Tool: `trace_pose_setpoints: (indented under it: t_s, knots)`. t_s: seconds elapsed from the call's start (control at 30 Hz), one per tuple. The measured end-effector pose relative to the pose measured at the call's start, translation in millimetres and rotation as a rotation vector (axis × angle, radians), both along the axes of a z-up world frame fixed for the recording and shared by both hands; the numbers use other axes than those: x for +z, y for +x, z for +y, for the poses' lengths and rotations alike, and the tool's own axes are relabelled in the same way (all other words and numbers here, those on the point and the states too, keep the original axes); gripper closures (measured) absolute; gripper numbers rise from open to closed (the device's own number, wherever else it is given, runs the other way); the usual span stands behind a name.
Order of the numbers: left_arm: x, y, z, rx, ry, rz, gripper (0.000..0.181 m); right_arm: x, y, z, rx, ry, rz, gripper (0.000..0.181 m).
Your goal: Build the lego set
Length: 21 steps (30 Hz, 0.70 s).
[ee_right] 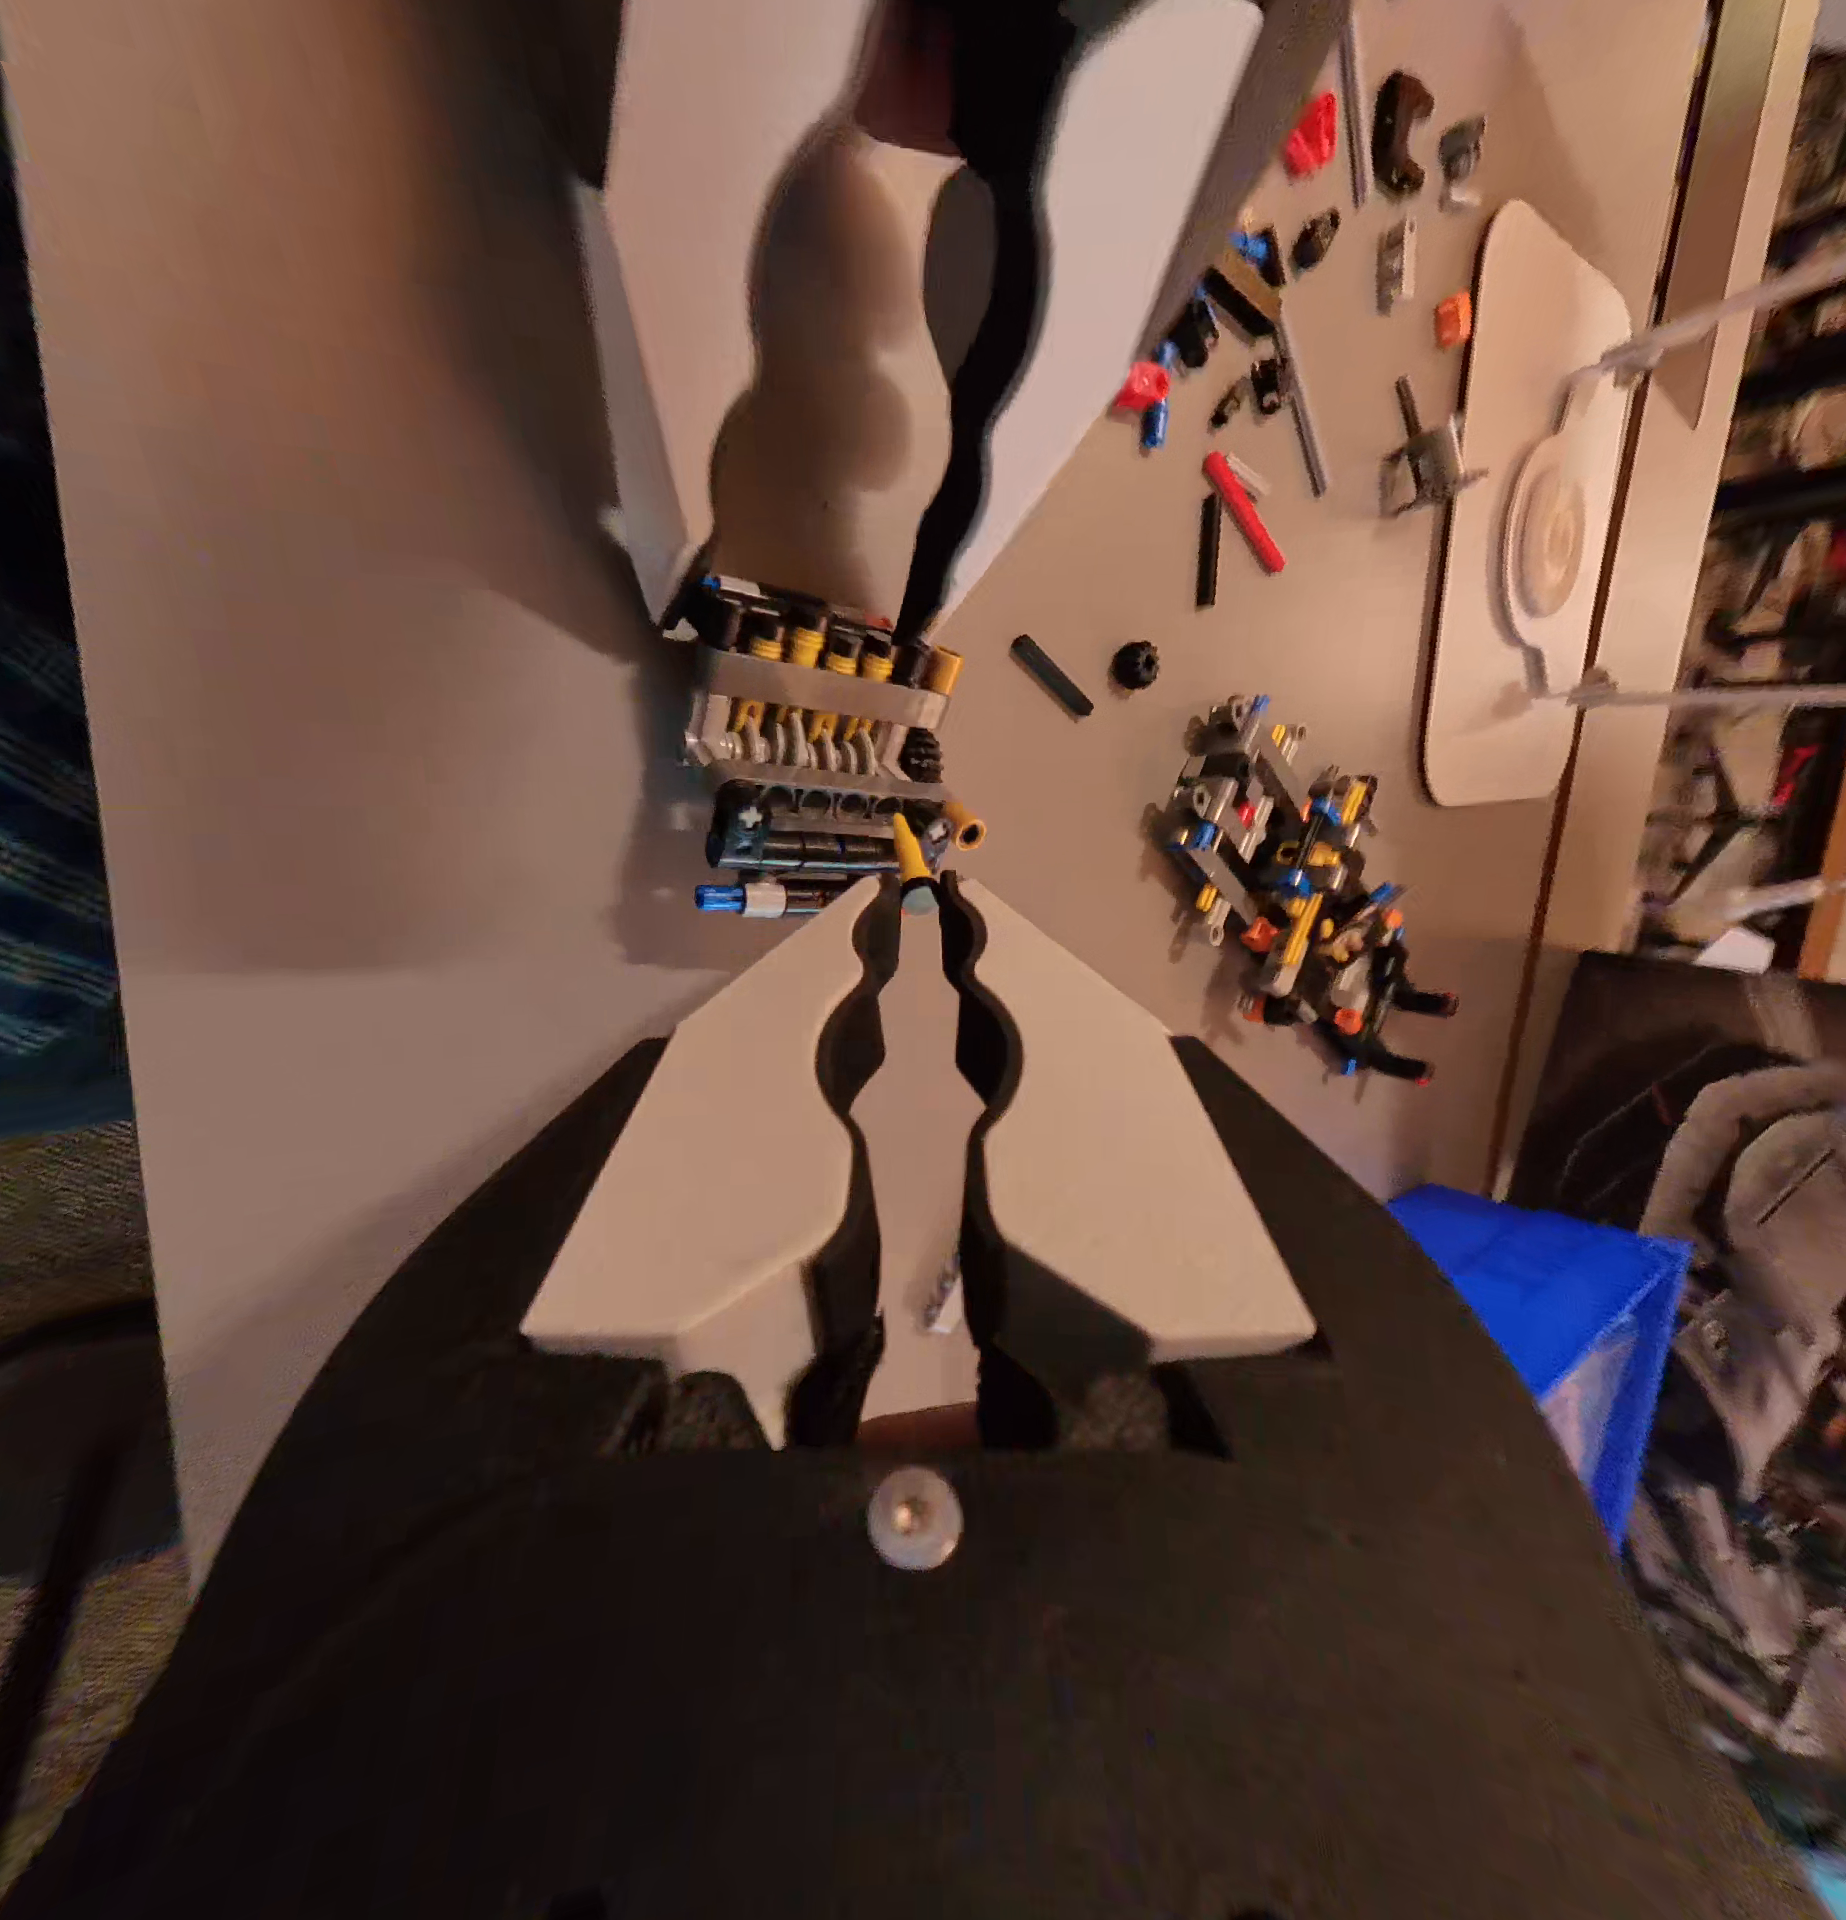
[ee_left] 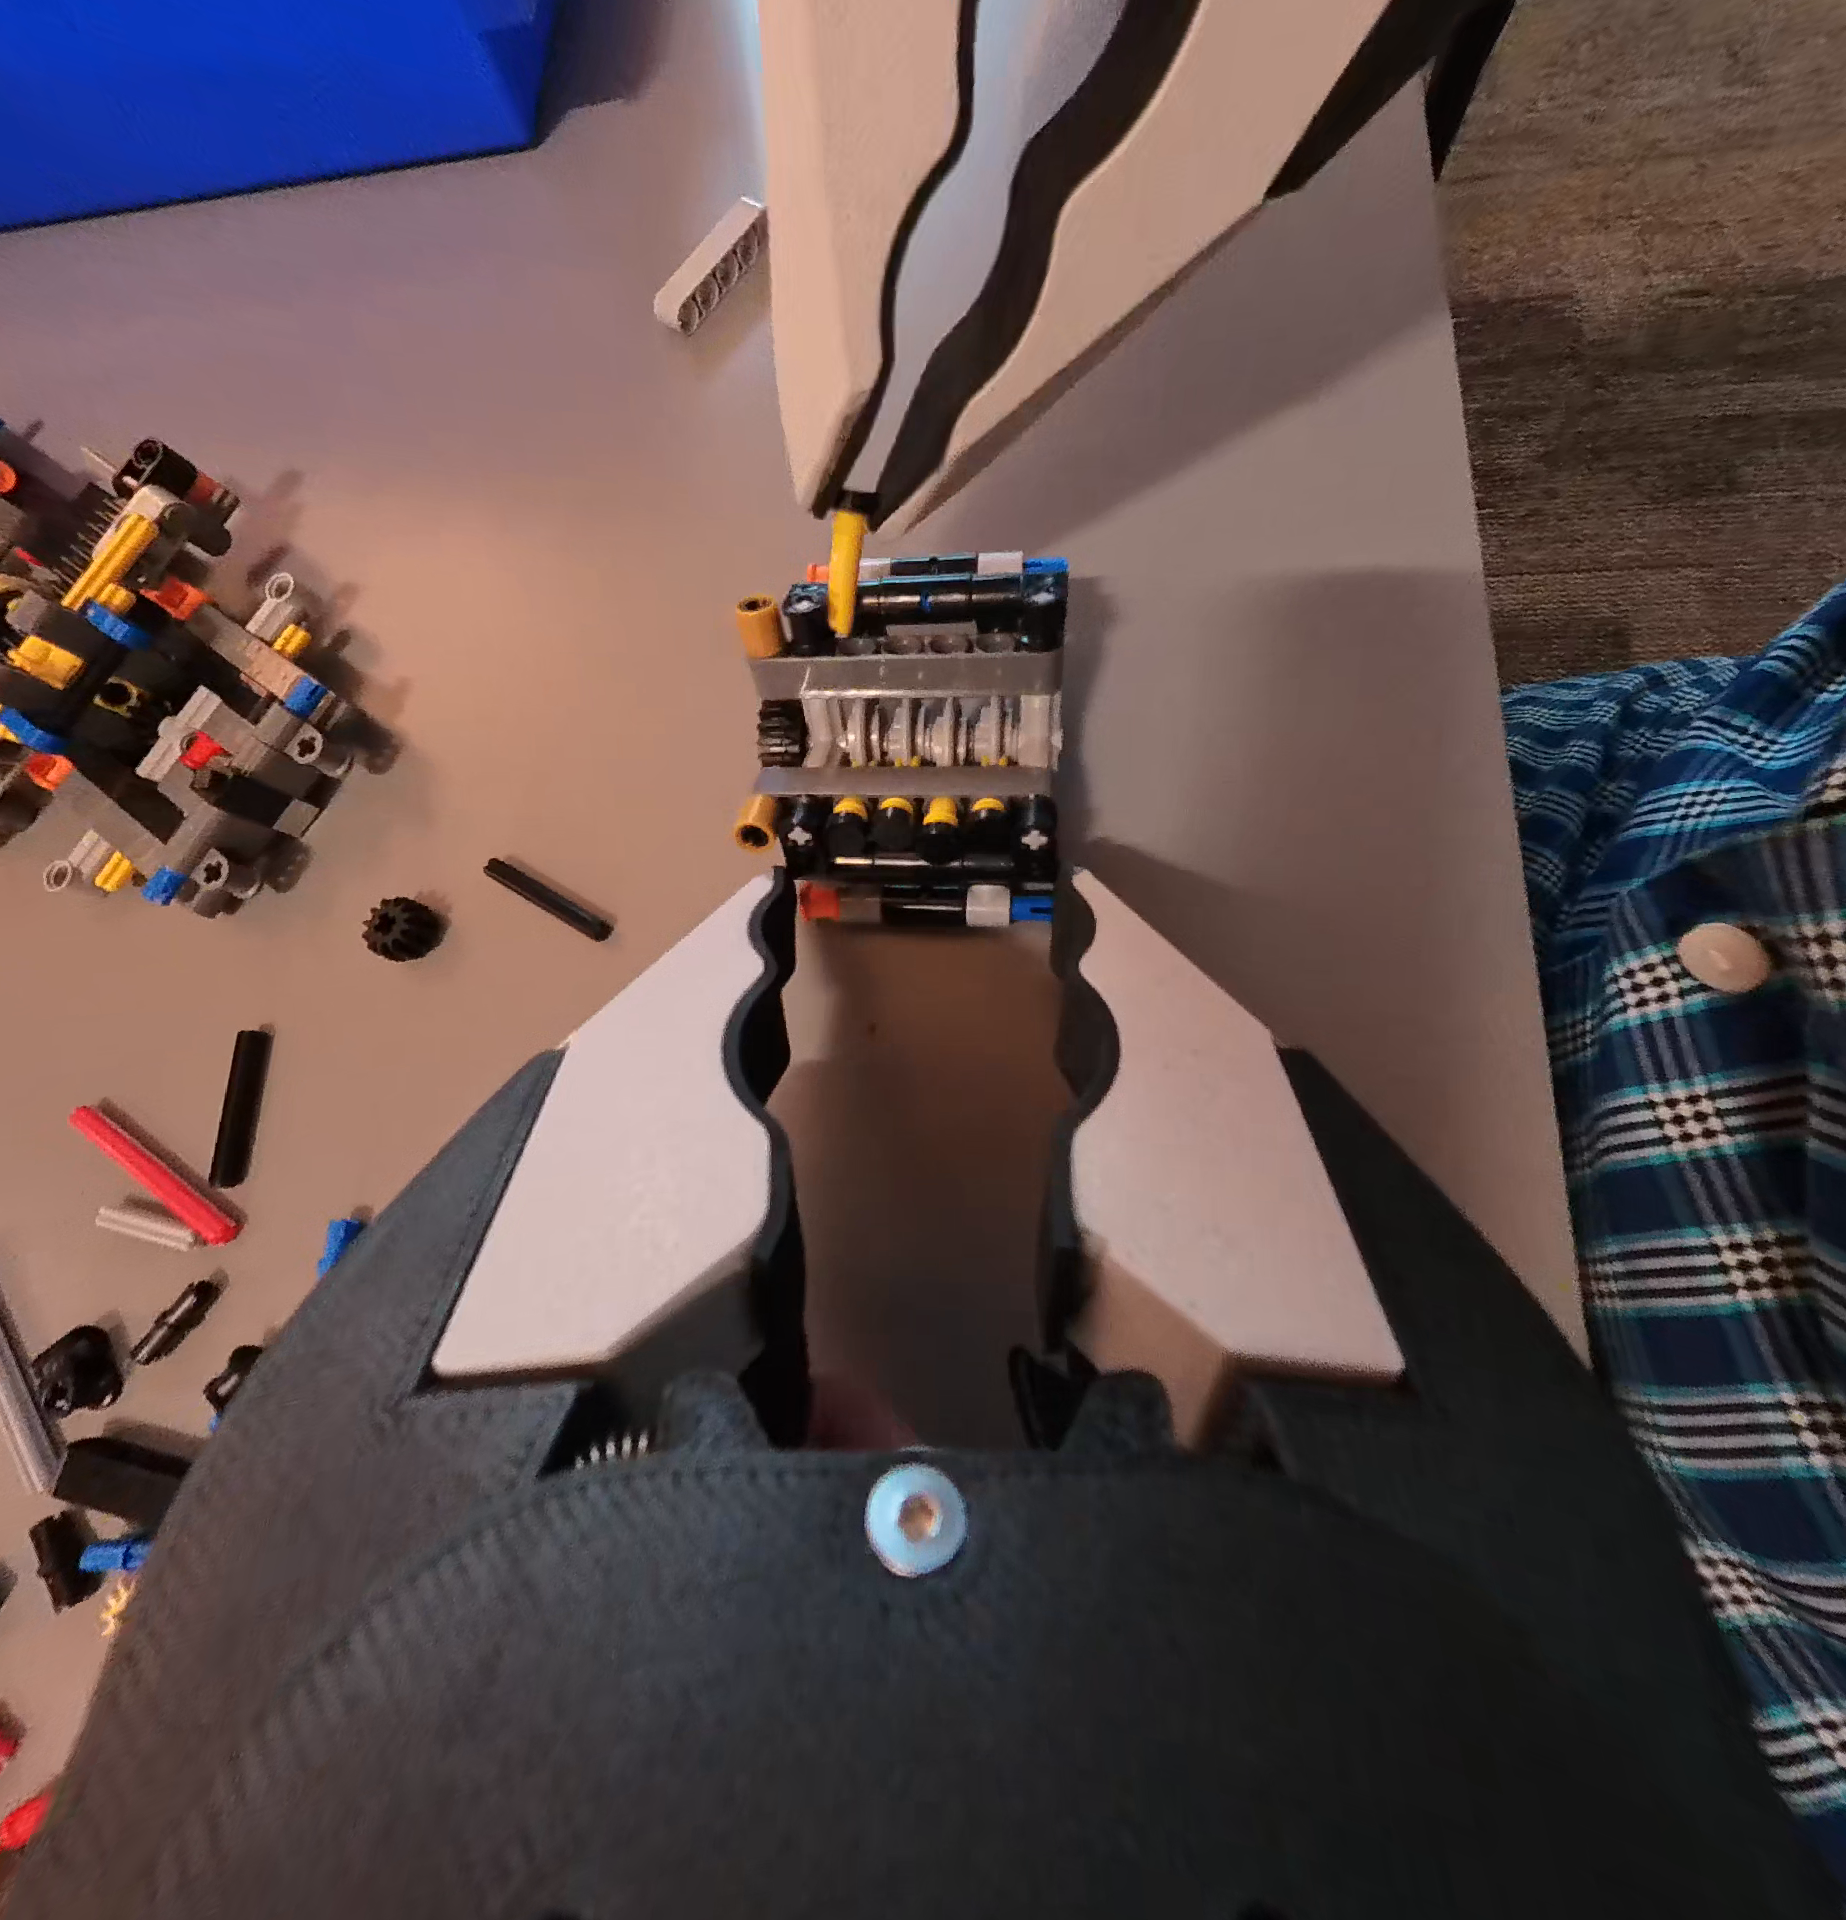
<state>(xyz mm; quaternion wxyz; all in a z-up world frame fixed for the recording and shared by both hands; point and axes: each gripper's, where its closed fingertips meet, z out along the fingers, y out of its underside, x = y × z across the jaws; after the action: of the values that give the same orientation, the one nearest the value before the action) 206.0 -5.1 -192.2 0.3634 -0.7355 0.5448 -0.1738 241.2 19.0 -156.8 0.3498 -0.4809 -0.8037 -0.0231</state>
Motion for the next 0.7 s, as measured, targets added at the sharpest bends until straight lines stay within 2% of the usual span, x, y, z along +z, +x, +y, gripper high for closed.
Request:
trace_pose_setpoints:
  t_s: [0.03, 0.7]
  knots:
    - [-0.1, -0.1, 0.1, -0.005, -0.002, 0.000, 0.134, 0.1, -0.7, -1.5, 0.026, 0.010, -0.006, 0.176]
    - [-0.4, -2.5, 2.6, -0.084, -0.026, 0.008, 0.134, -2.8, -6.3, -2.1, 0.380, 0.282, -0.207, 0.176]
